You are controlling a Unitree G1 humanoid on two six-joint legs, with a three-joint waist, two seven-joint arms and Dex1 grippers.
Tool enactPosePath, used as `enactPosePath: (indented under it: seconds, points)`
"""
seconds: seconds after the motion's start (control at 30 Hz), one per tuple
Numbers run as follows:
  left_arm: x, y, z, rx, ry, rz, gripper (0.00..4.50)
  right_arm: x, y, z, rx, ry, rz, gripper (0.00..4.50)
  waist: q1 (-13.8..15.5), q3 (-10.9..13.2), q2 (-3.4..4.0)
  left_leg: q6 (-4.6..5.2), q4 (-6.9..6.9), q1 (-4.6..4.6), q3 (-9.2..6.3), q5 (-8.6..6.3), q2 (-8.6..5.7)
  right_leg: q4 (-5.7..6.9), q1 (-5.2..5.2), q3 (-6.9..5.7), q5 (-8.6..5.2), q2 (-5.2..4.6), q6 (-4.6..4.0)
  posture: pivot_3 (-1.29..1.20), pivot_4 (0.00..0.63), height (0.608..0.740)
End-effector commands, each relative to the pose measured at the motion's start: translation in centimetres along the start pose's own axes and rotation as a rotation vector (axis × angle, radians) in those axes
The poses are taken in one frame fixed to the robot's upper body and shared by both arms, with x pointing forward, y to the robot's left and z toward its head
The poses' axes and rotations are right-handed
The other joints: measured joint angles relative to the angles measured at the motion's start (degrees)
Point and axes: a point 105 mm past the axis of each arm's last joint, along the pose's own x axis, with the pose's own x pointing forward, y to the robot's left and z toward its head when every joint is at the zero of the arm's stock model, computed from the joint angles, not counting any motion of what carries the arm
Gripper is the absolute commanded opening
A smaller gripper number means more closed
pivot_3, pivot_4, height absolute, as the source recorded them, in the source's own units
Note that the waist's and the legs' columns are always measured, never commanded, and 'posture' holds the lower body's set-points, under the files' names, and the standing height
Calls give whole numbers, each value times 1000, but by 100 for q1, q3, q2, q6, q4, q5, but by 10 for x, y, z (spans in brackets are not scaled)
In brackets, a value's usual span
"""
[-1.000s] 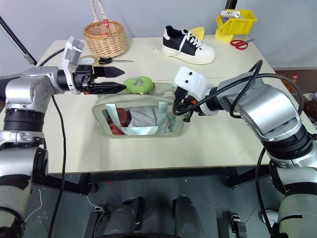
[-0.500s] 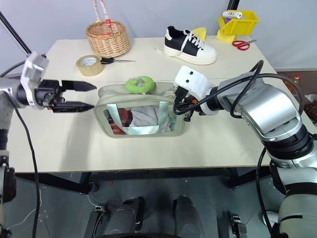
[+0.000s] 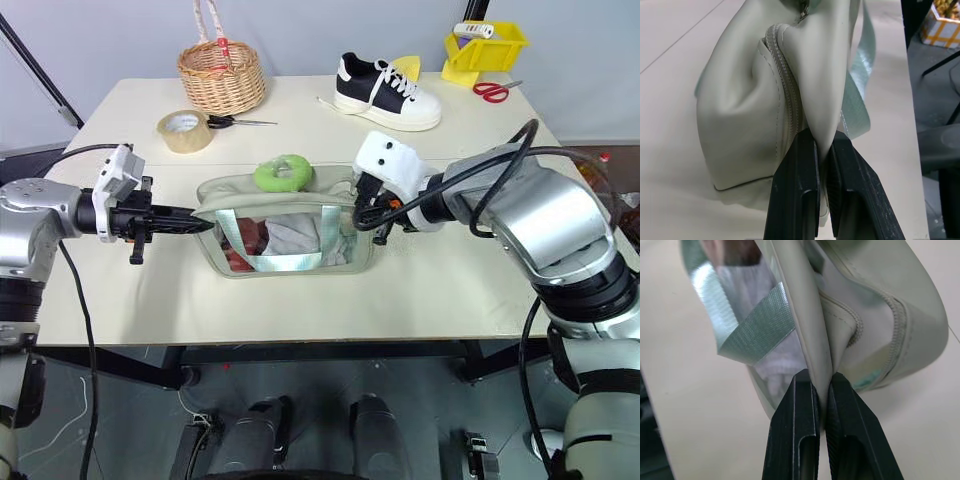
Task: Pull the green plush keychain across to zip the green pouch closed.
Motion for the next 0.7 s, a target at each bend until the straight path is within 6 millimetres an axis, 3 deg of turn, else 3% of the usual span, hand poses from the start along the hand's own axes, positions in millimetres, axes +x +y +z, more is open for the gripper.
enactPosePath:
  seconds: [0.03,0.13,0.27,0.4,0.53,0.6,0.7]
  points:
    - [4,-6,-2,51,40,-27,0,-28,6,37,-112,-168,39,1018,0,0,0,0,0,0,1,0,0,0,0,0,0,0,0,0,150,695]
    - [6,-8,-5,55,47,-30,0,-32,-19,49,-104,-208,-22,2446,-10,0,0,0,2,0,0,0,0,0,2,0,1,0,0,0,150,695]
    - [11,-9,-8,61,56,-22,0,-17,-43,77,-113,-251,-68,4418,-26,-1,3,0,-10,43,12,0,-2,0,33,8,0,3,-3,0,150,695]
    - [16,-11,-4,63,43,-22,0,13,-47,90,-125,-235,-44,4418,-9,-2,4,0,-11,45,9,0,0,0,33,8,0,6,-3,0,150,695]
    - [18,-15,-3,63,39,-18,0,38,-36,84,-169,-172,29,4418,33,-2,3,0,-5,29,1,0,-6,-6,32,3,-2,-9,3,0,150,695]
    - [19,-15,-3,61,38,-15,0,48,-40,72,-202,-96,6,4418,32,-3,3,0,-4,29,2,0,-9,-8,34,3,-2,-11,3,0,150,695]
    - [18,-16,-2,59,38,-4,0,47,-40,75,-197,-105,15,3579,20,-2,3,0,-3,31,1,0,-11,-8,35,2,-2,-8,3,0,150,695]
